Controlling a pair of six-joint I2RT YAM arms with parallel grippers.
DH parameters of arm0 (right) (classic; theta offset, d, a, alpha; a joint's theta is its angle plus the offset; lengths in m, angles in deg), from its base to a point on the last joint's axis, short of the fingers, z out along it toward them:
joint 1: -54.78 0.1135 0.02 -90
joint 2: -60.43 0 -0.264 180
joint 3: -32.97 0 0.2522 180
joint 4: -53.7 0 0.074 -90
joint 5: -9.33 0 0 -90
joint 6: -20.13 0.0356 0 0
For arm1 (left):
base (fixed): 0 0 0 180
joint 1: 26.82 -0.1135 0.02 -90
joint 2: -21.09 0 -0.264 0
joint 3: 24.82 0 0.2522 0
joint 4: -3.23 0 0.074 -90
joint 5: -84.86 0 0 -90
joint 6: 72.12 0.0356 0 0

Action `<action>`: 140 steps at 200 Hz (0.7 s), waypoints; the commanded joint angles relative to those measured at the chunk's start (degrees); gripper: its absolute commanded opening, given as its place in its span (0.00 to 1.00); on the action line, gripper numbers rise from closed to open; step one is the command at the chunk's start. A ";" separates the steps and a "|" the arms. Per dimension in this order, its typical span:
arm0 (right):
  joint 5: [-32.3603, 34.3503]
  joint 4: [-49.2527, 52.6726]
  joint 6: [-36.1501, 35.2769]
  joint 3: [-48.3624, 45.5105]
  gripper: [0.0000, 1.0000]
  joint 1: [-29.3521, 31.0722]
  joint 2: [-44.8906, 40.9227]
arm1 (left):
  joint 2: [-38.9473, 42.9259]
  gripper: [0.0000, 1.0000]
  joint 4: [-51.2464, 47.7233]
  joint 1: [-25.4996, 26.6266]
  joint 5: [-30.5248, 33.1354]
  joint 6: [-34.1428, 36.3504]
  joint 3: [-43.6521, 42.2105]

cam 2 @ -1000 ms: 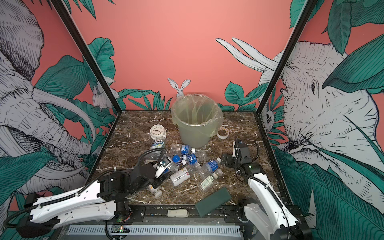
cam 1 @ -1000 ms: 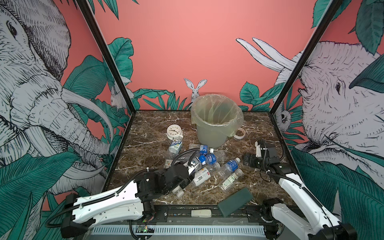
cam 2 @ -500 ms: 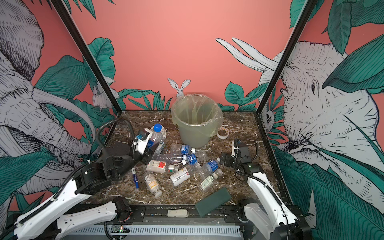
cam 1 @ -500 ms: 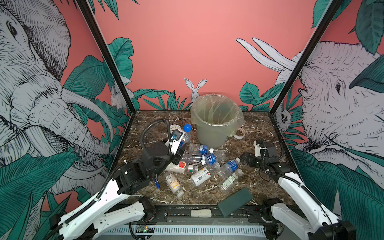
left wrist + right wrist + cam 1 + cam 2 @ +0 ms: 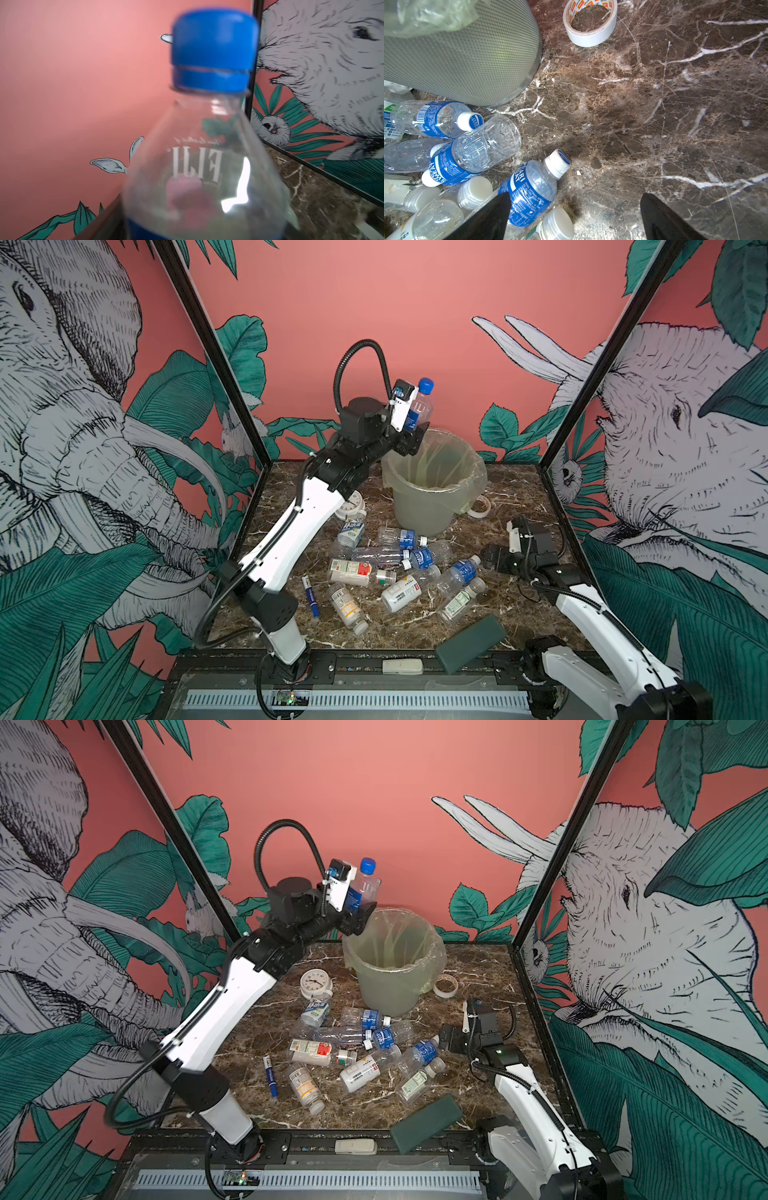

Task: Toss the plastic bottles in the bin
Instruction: 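Carry the FIJI bottle over the bin and open the left gripper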

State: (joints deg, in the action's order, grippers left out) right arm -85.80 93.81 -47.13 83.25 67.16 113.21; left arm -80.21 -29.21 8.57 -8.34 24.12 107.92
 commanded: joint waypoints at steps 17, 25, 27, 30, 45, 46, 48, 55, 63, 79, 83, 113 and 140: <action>0.31 2.03 0.59 2.32 0.99 0.38 -2.20 | -0.51 1.00 2.07 -2.65 -6.28 -2.36 1.38; 0.22 2.49 0.68 2.25 0.99 0.44 -2.79 | 1.45 1.00 2.99 -2.70 -6.17 -2.21 -0.37; 0.32 2.55 0.80 2.25 0.99 0.47 -2.92 | 1.72 1.00 3.17 -2.64 -6.08 -2.20 -1.04; 0.29 2.75 0.86 2.17 0.99 0.45 -3.14 | 2.66 1.00 3.56 -2.67 -5.90 -2.20 -2.16; 0.03 3.39 1.57 1.86 0.99 0.86 -3.88 | 7.57 1.00 5.67 -2.69 -5.06 -2.17 -8.04; 0.03 3.42 1.63 1.83 0.99 0.92 -3.89 | 7.89 0.99 5.80 -2.70 -5.01 -2.18 -8.49; 0.03 3.48 1.76 1.81 0.99 0.96 -4.01 | 8.53 0.99 6.08 -2.70 -4.92 -2.26 -9.31; 0.10 3.79 2.23 1.72 0.99 1.32 -4.16 | 10.87 0.99 6.68 -2.70 -4.66 -2.25 -12.01; 0.48 4.12 2.79 1.82 0.99 1.95 -4.12 | 13.01 1.00 6.73 -2.70 -4.07 -2.34 -14.56; 1.39 4.78 4.07 2.22 0.99 3.89 -3.47 | 16.33 1.00 6.42 -2.70 -3.38 -2.11 -18.60; 1.91 5.13 4.42 2.40 0.99 4.50 -3.18 | 16.97 1.00 6.17 -2.70 -3.14 -1.94 -19.51; 5.94 7.72 7.36 3.78 0.99 9.27 -1.55 | 21.58 0.99 4.58 -2.82 0.10 -0.97 -25.39; 7.20 9.22 11.93 4.25 0.99 13.04 -0.79 | 25.54 1.00 3.61 -2.91 3.04 0.17 -30.55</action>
State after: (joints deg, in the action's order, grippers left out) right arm -81.58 100.48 -40.58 85.74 77.32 112.03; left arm -56.28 -24.07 5.76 -8.80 22.83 82.13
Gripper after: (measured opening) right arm 0.988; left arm 0.995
